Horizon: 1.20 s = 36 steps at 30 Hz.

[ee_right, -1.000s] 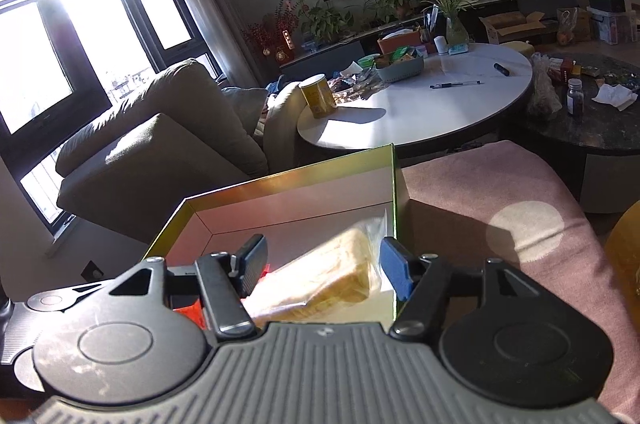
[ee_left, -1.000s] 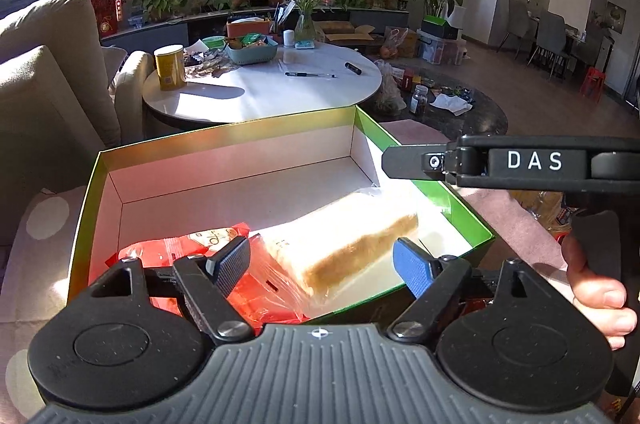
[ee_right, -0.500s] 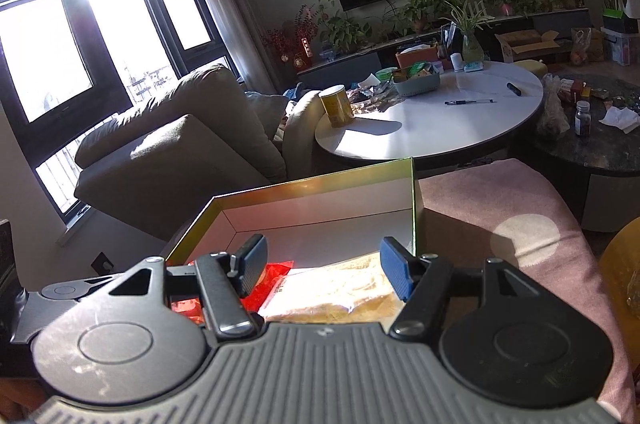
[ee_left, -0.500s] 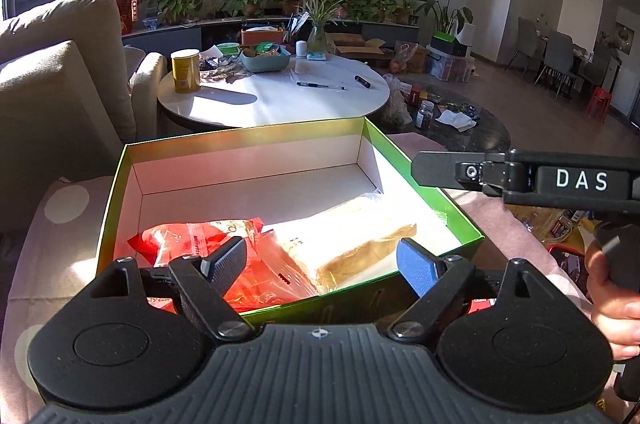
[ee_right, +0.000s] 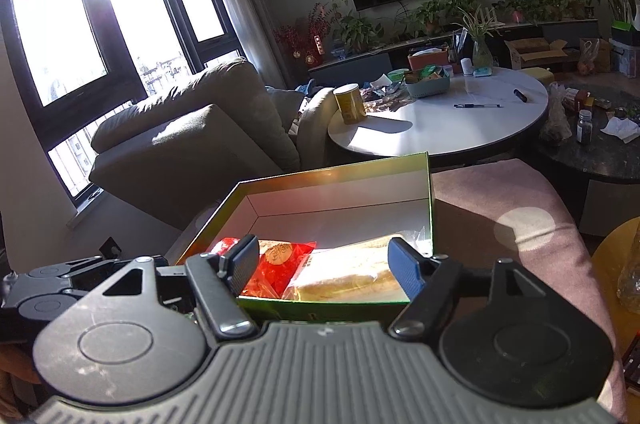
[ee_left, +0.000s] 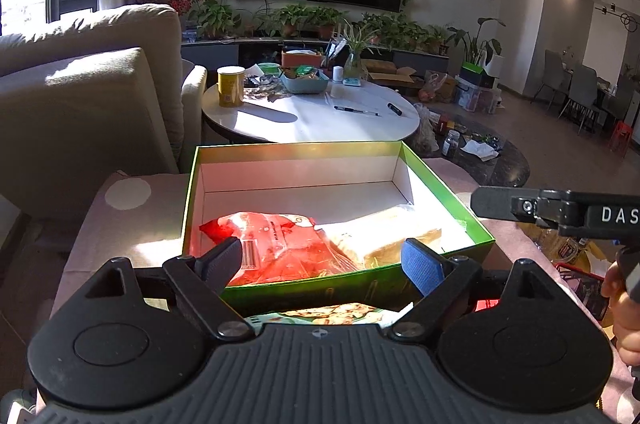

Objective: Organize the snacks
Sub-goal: 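Reach the right gripper to the green-and-white snack bag and grasp it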

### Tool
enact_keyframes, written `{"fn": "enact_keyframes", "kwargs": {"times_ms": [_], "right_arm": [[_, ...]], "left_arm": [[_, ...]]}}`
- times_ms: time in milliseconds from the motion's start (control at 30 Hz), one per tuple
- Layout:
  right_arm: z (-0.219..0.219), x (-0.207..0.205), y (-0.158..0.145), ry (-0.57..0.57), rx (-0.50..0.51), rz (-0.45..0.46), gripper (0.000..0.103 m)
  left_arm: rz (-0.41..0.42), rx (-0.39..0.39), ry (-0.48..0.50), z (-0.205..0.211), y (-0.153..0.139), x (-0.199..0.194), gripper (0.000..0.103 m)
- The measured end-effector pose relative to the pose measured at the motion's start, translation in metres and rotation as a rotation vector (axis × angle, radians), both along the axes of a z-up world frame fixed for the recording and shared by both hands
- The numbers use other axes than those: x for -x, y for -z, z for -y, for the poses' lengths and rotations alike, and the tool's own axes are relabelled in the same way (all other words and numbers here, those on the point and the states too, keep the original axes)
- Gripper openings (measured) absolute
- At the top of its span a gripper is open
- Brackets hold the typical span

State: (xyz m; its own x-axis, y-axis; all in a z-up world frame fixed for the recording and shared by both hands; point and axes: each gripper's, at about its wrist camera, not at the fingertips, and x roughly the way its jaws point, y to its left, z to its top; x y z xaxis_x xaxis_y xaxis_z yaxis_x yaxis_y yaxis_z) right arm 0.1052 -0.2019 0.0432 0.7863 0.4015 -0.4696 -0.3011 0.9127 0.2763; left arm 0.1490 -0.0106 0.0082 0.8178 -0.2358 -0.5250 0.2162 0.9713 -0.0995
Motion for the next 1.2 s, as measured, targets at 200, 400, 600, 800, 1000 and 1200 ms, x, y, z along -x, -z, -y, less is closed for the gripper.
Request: {"fn": "enact_keyframes", "kwargs": {"times_ms": [200, 400, 600, 800, 1000, 1200], "right_arm": [[-0.012, 0.014, 0.003, -0.013, 0.032, -0.009, 0.062], [-0.032, 0.025, 0.014, -0.099, 0.080, -0.009, 0.062], [-0.051, 0.023, 0.038, -0.150, 0.098, -0.090, 0.062], [-0.067, 0.014, 0.049, -0.170, 0.104, -0.136, 0.062], [-0.073, 0.006, 0.056, -0.172, 0.120, -0.154, 0.062], [-0.075, -0.003, 0.061, -0.170, 0.106, -0.165, 0.062]], "left_arm": [[0.001, 0.008, -0.050, -0.019, 0.003, 0.013, 0.086], [-0.022, 0.012, -0.048, -0.039, 0.020, 0.029, 0.086], [-0.058, -0.016, -0.016, -0.051, 0.045, 0.035, 0.086], [-0.025, -0.029, 0.032, -0.050, 0.053, 0.028, 0.085], [-0.038, 0.000, 0.071, -0.053, 0.065, 0.019, 0.085], [-0.031, -0.023, 0.092, -0.048, 0.072, 0.006, 0.085]]}}
